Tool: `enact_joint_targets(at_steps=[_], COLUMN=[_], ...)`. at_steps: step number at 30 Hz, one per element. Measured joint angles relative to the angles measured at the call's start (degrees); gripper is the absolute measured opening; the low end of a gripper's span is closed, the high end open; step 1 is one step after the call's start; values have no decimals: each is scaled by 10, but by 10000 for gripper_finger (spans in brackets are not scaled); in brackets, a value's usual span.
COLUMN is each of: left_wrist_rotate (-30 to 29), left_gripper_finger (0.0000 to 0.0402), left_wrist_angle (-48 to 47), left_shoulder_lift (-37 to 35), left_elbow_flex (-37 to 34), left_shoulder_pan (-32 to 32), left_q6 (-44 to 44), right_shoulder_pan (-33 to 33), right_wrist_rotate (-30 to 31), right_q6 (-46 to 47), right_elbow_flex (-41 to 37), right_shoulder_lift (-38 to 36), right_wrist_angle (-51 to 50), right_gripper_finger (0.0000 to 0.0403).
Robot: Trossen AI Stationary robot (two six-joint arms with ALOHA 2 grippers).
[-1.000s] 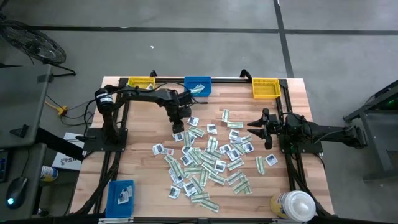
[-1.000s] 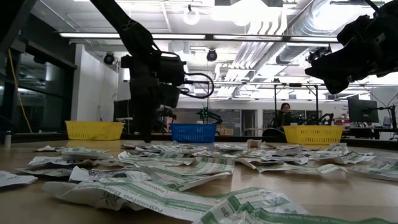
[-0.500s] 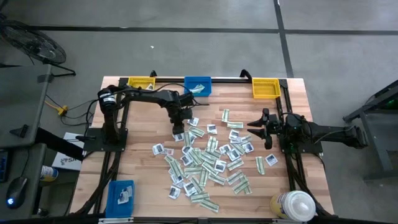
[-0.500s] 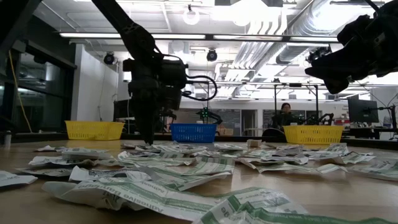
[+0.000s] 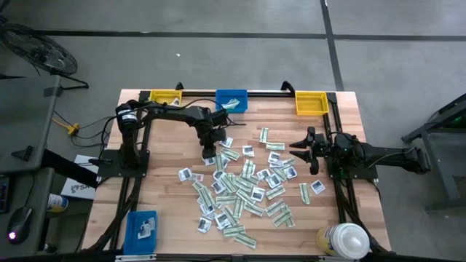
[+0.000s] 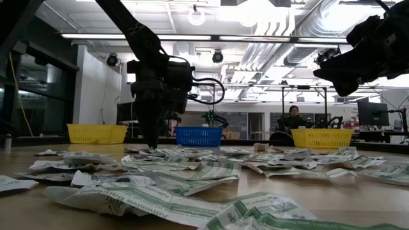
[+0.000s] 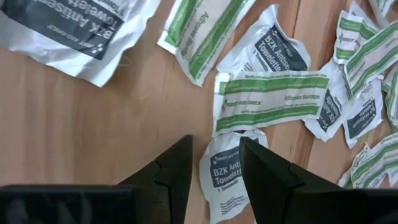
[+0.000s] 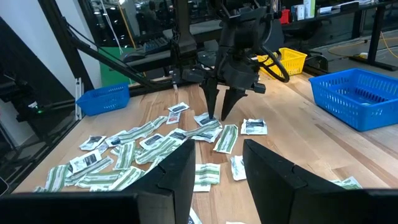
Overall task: Pick & Place First Aid Supplies
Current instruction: Put the gray towelette pack into the left yellow bin
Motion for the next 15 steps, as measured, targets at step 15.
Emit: enact_joint_targets(at_steps=[15], left_wrist_rotate=[-18], left_gripper_finger=[69], left_wrist_angle=[-26], left_shoulder_lift=[2], left_elbow_flex=[-2], left_shoulder_pan=[-8], left_q6=[-1], right_shoulder_pan=[0], right_wrist_rotate=[0], right_q6=[0], right_elbow_flex=[0], right_shoulder_lift=[0], right_wrist_angle=[0], right_gripper_finger=[129])
